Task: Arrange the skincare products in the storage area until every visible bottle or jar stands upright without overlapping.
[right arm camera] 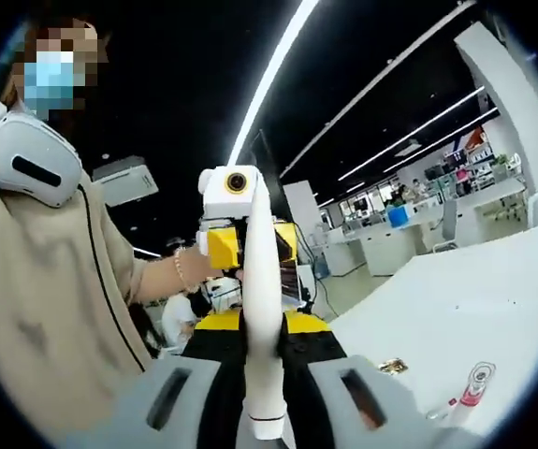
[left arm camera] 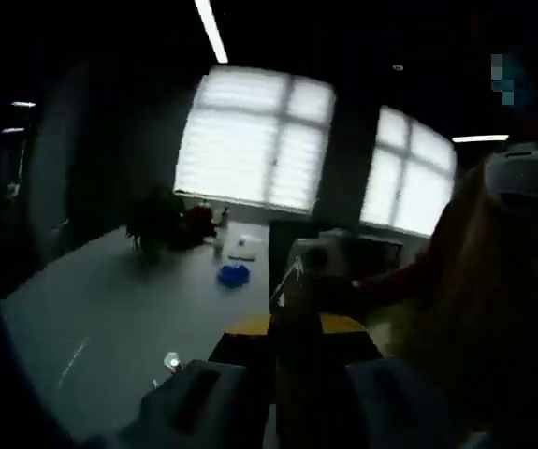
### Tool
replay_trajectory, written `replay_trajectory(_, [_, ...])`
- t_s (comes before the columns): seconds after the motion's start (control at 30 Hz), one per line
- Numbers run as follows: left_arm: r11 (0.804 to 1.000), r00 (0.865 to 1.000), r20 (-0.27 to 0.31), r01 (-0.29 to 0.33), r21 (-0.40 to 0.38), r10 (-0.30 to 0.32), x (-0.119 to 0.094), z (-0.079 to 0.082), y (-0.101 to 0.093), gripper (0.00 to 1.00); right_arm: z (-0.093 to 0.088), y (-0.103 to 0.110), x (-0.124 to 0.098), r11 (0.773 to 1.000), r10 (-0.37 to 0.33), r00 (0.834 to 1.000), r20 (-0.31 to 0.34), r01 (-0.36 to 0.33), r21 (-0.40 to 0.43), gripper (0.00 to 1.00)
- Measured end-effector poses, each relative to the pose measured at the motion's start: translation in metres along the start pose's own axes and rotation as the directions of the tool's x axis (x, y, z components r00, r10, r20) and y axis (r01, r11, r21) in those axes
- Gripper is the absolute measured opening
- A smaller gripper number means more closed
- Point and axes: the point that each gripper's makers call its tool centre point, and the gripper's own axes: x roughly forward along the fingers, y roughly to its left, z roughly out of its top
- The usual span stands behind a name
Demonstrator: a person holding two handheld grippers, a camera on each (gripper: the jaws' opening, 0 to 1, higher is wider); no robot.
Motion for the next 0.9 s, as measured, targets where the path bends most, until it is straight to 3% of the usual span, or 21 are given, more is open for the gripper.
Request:
replay_trajectory(0.13, [0.994,0.99,-0.14,0.001,0.11,0.014,0.0,-0.011,0.0,0.15,-0.002,-0.002,-0.001,0.999,0.001,0.999,-0.04,-0.002,-0.034,0.12])
replay_trajectory(0.2, [0.989,0.984,-0.179,0.002,0.147,0.024,0.002,-0.015,-0.001,0.15,-0.004,-0.003,-0.001,0.999,0.001,0.999,-0.052,-0.003,-0.047,0.12])
replay_trajectory(0.43, [0.985,0.968,-0.252,0.025,0.173,0.02,0.011,-0.028,-0.006,0.15,-0.011,-0.002,-0.004,0.993,0.003,0.993,-0.116,-0.017,-0.12,0.13])
replay_trajectory(0.6, [0.982,0.947,-0.322,0.051,0.183,0.011,0.014,-0.041,-0.011,0.11,-0.023,-0.001,-0.006,0.984,-0.004,0.981,-0.194,-0.03,-0.173,0.13])
replay_trajectory(0.7, [0.988,0.927,-0.376,0.05,0.145,0.008,0.014,-0.05,-0.012,0.09,-0.029,0.0,-0.005,0.982,-0.001,0.975,-0.221,-0.041,-0.186,0.13])
replay_trajectory(0.9, [0.988,0.907,-0.42,0.04,0.149,0.026,0.017,-0.061,-0.009,0.08,-0.041,-0.005,-0.006,0.973,-0.011,0.963,-0.27,-0.052,-0.225,0.14])
